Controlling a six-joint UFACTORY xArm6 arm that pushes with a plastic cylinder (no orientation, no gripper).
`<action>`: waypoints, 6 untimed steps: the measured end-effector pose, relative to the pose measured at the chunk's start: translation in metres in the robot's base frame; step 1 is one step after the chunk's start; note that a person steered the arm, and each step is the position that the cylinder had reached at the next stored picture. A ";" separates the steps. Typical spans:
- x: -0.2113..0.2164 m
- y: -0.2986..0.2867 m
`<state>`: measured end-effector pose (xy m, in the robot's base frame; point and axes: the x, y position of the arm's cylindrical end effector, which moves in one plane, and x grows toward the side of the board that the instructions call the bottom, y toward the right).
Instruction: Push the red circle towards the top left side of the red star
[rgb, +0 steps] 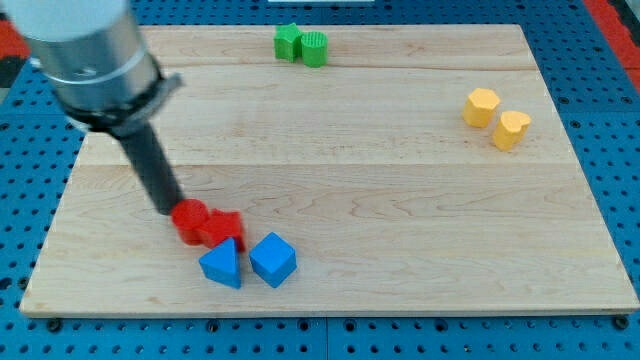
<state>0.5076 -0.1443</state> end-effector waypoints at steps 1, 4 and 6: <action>0.003 -0.010; -0.003 -0.019; -0.085 -0.033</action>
